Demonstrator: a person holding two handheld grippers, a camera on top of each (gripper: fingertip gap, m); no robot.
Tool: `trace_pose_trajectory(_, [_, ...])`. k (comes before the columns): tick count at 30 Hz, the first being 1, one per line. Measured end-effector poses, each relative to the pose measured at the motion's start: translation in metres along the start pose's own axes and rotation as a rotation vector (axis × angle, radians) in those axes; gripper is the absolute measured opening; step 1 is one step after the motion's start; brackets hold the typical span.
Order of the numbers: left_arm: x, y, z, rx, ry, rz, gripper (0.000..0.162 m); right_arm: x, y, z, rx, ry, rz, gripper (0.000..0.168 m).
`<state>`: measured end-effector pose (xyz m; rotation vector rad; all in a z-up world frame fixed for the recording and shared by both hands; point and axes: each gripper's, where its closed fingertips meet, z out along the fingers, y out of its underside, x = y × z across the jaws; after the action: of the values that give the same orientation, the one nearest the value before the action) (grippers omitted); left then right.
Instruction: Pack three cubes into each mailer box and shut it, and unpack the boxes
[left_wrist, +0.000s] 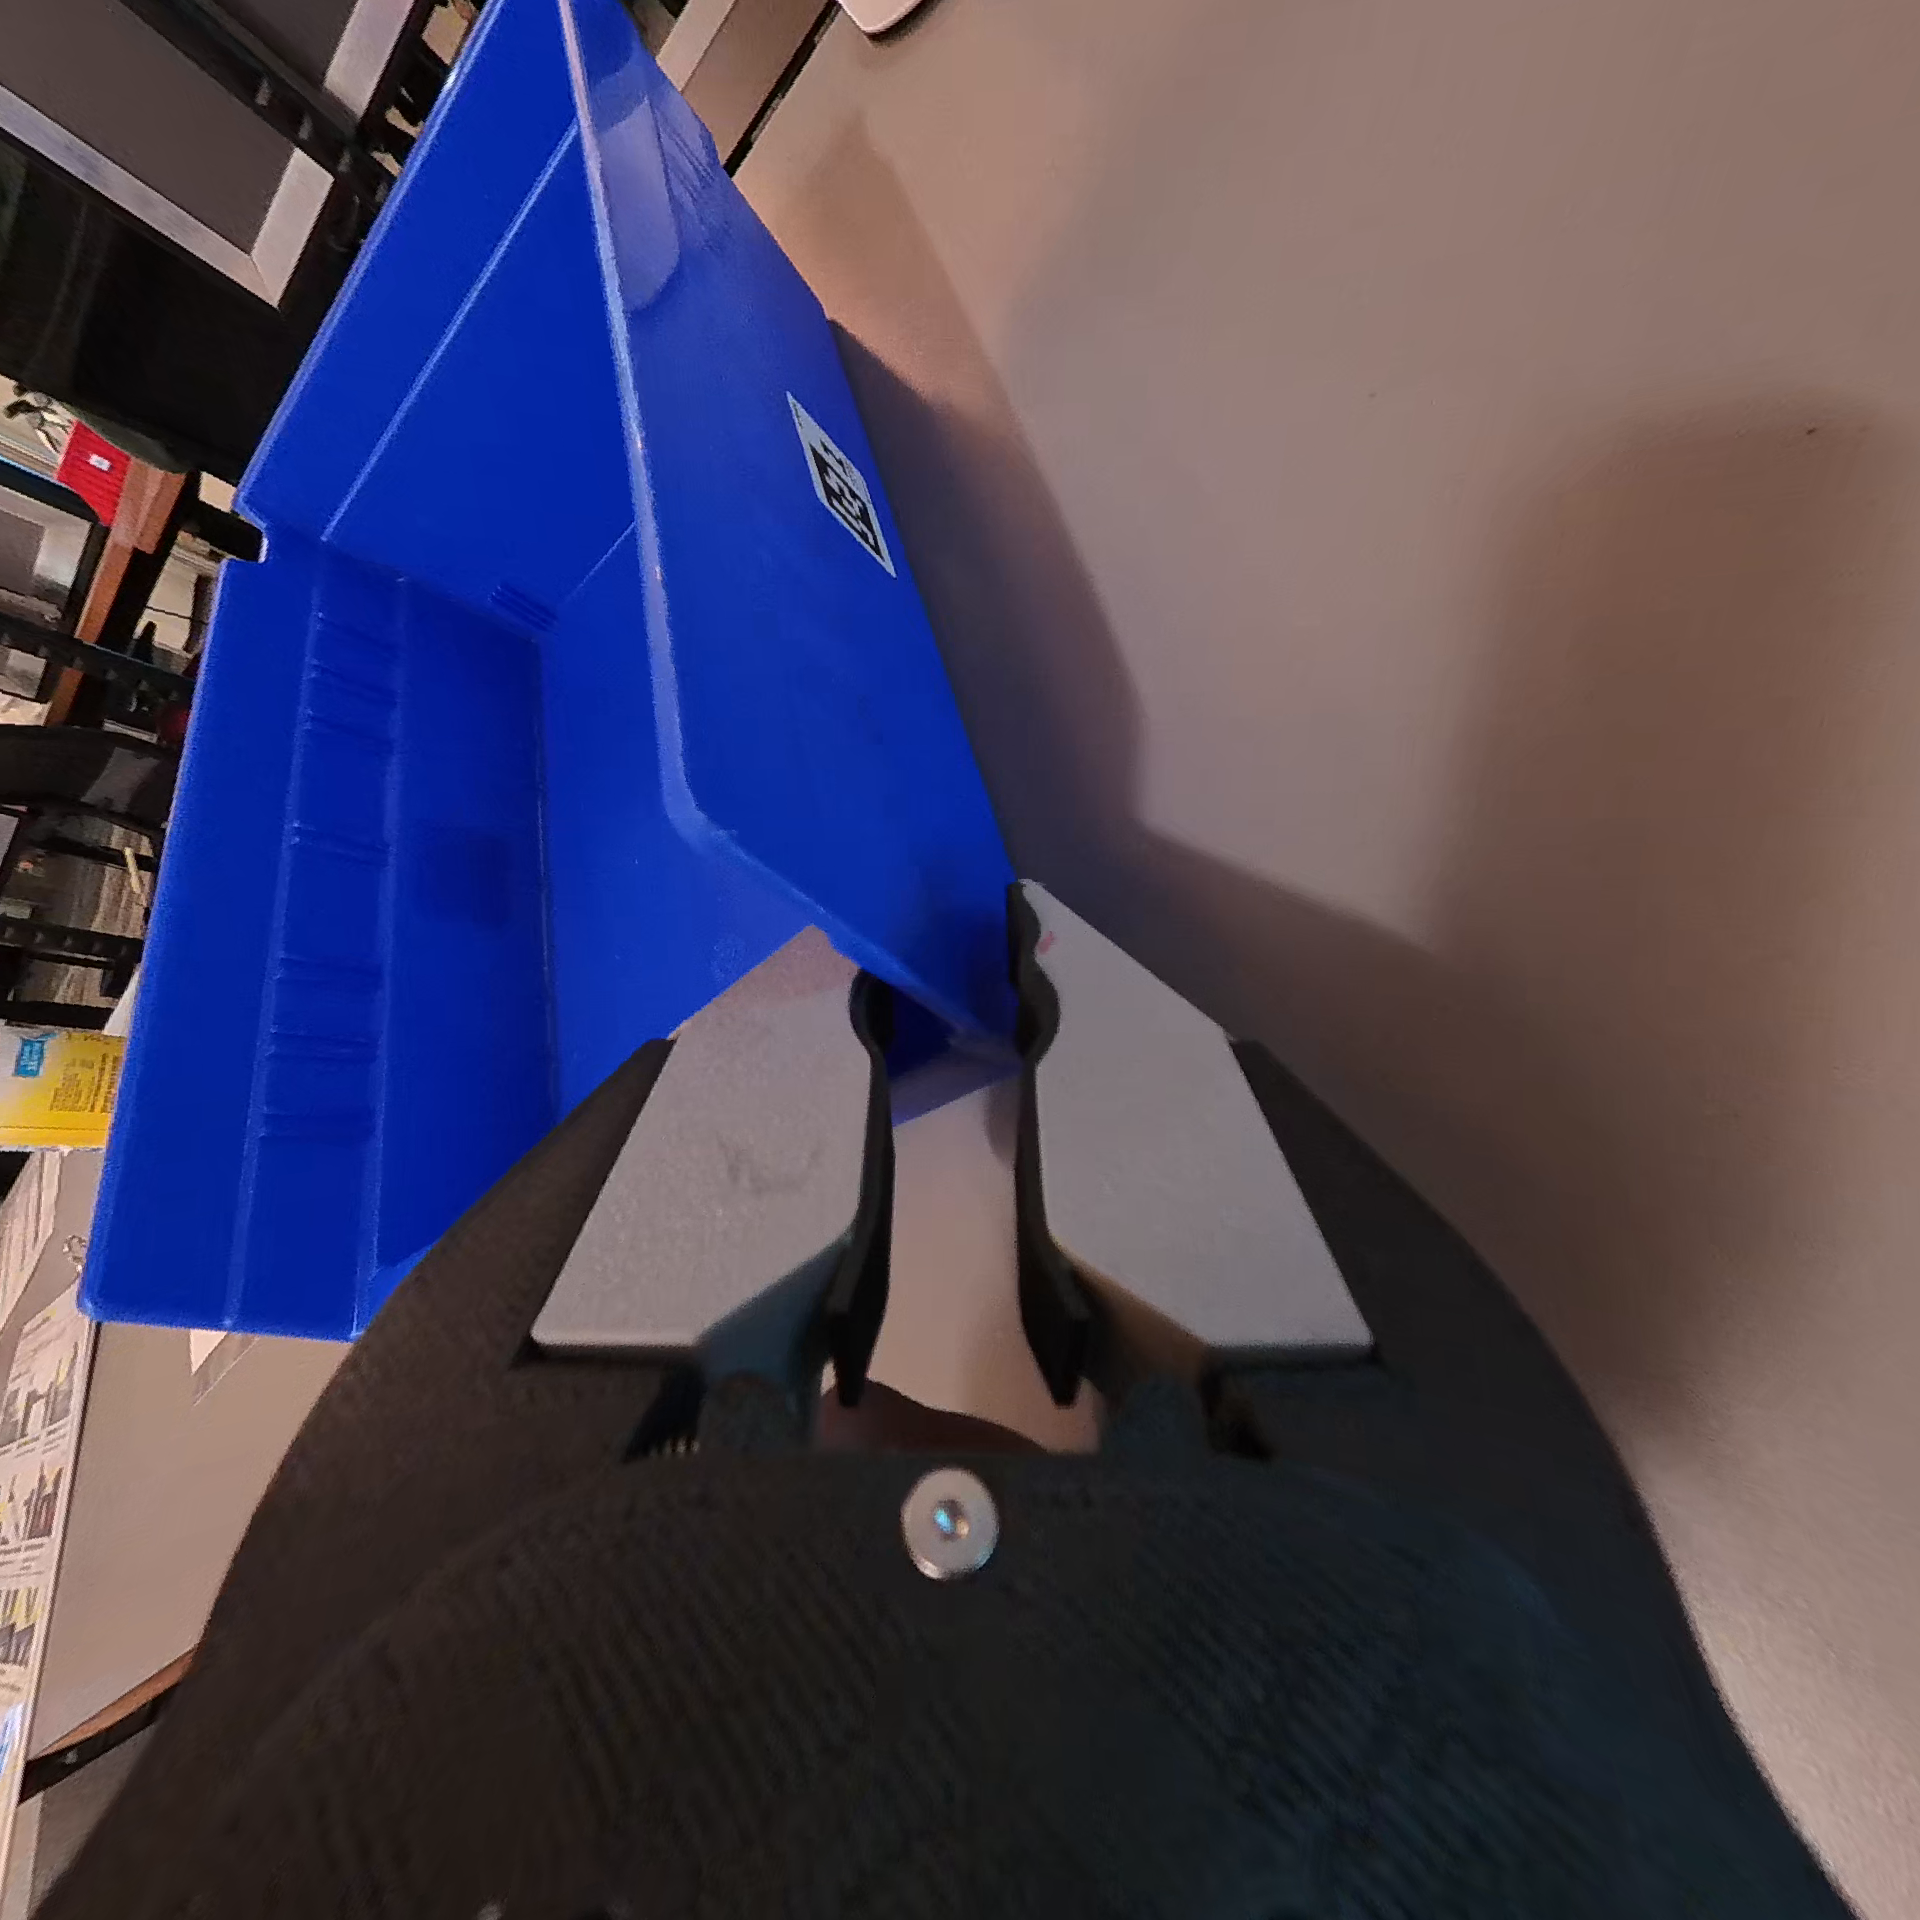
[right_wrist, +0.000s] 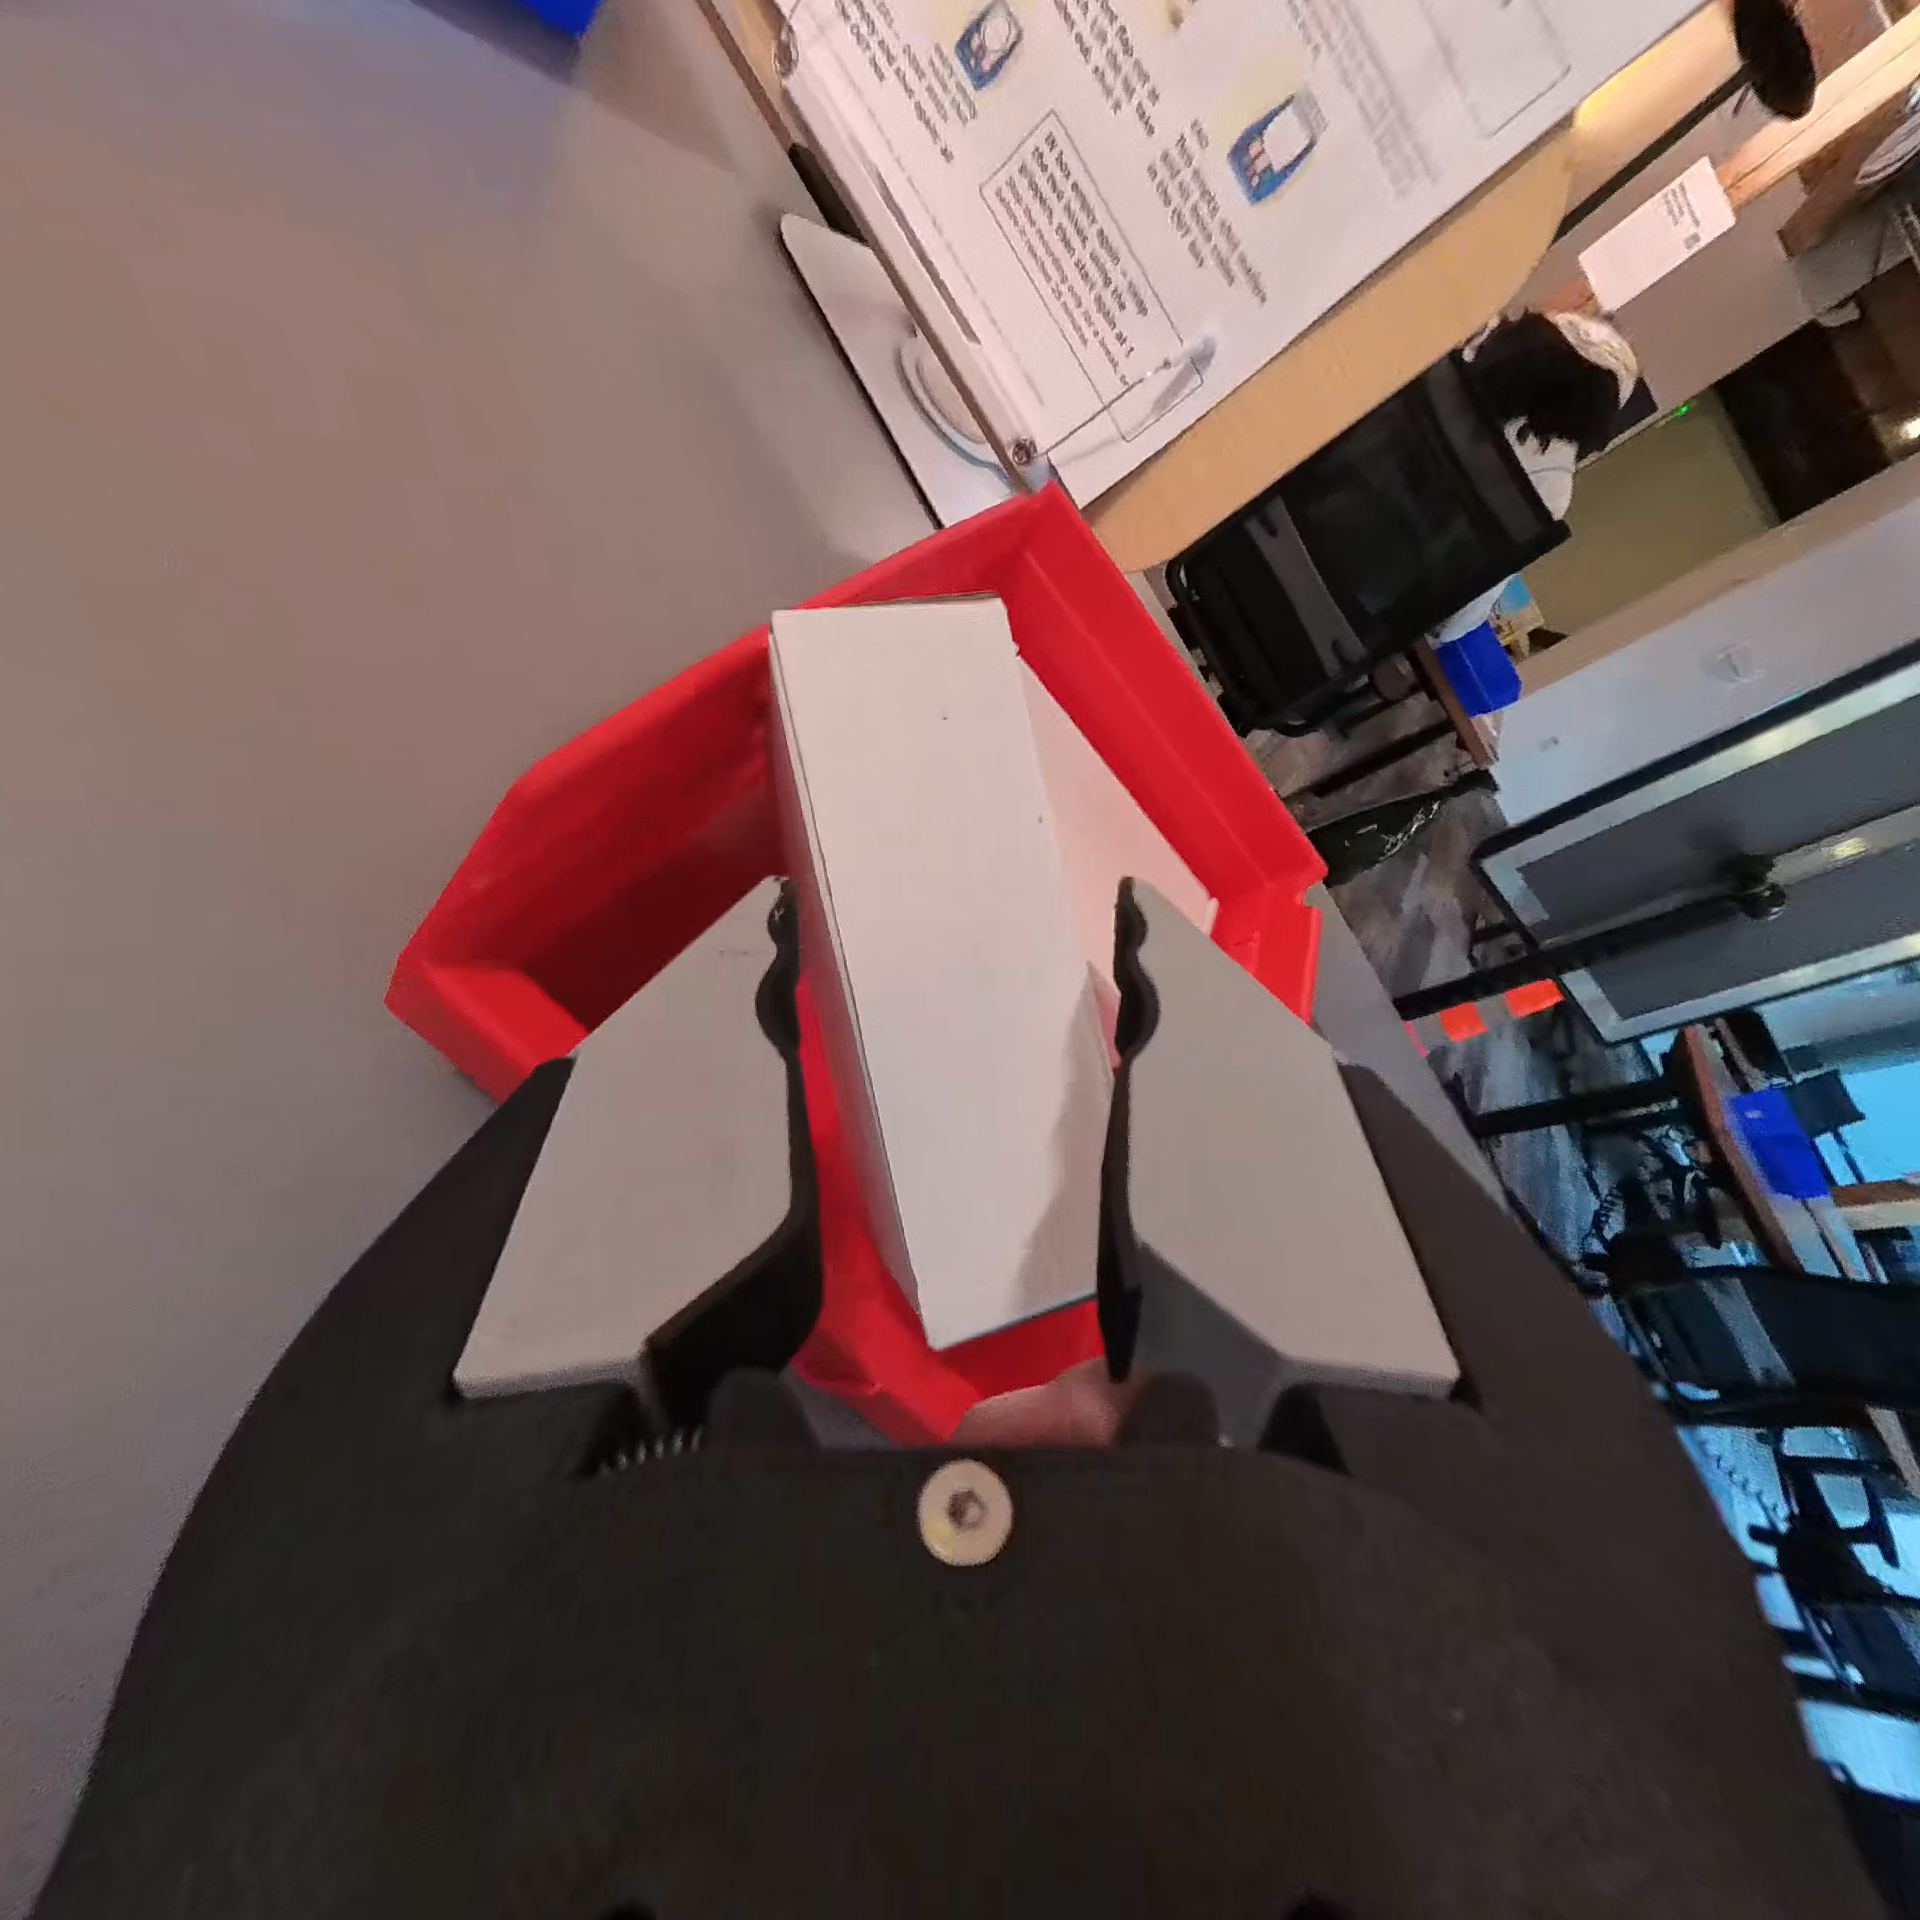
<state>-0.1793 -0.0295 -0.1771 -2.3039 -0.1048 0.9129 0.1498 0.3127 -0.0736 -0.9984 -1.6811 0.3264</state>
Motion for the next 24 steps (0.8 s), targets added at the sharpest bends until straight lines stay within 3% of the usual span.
trace_pose_trajectory(3, [0.000, 0.000, 0.000, 0.000, 0.001, 0.001, 0.017, -0.005, 0.009, 0.018, -0.061, -0.012, 0.014, 0.070])
trace_pose_trajectory(5, [0.000, 0.000, 0.000, 0.001, 0.001, 0.002, 0.018, -0.005, 0.013, 0.027, -0.087, 0.000, 0.018, 0.059])
trace_pose_trajectory(9, [0.000, 0.000, 0.000, 0.006, 0.004, 0.003, 0.017, -0.004, 0.013, 0.026, -0.095, -0.003, -0.019, 0.056])
trace_pose_trajectory(16, [0.000, 0.000, 0.001, 0.006, 0.004, 0.007, 0.017, -0.015, 0.041, 0.016, -0.233, 0.007, -0.344, 0.055])
trace_pose_trajectory(24, [0.001, 0.000, 0.000, 0.007, 0.008, 0.007, 0.019, -0.014, 0.052, 0.005, -0.227, -0.035, -0.201, 0.058])
